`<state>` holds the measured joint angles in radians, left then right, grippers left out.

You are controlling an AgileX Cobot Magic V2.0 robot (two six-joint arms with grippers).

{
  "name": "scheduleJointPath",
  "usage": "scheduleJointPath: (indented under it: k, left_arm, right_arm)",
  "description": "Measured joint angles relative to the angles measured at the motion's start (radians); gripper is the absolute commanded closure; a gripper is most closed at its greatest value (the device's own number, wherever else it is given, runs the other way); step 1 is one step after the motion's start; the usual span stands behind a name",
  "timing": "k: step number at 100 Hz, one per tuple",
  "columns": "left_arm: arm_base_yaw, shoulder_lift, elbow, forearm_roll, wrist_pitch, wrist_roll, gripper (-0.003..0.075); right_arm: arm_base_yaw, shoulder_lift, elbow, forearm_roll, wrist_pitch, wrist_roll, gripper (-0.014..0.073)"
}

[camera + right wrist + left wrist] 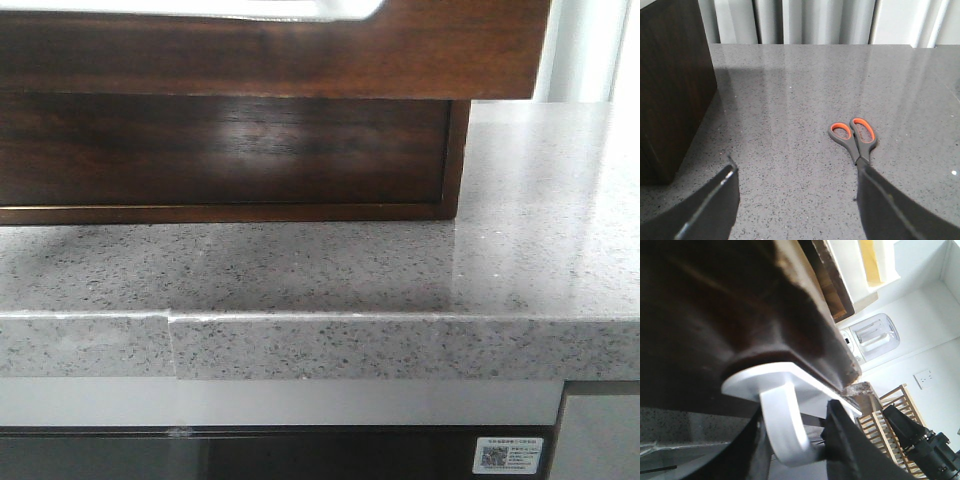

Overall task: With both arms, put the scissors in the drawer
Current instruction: 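Grasp the white handle with the left gripper and pull the drawer open, then lower the right gripper onto the grey-and-orange scissors and grasp them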

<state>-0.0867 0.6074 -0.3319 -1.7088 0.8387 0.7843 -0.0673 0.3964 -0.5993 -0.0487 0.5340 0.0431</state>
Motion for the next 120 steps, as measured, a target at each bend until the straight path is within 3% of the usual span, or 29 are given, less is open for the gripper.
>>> scheduleJointPath:
  k: [23,33,54,95,120]
  left_arm:
    - [0.000,-0.019,-0.002,0.048,0.050,0.079,0.0445]
    - [0.000,-0.032,-0.008,0.113,0.083,0.139,0.0392]
    - [0.000,-0.092,-0.057,0.323,0.128,0.170,0.0384]
    - [0.000,-0.231,-0.255,0.963,0.129,-0.222,0.0385]
    - [0.000,-0.244,-0.446,1.228,0.188,-0.302,0.0387]
  right_arm:
    - [0.000,0.000,0.000,0.000,0.000,0.000,0.0141]
    - [0.000,0.000,0.000,0.000,0.000,0.000,0.0141]
    - [0.000,0.000,0.000,0.000,-0.002,0.000,0.0141]
    - [0.000,0.000,0.000,0.000,-0.016,0.000,0.0141]
    - [-0.007,0.143,-0.059,-0.066,0.120,0.073,0.0141]
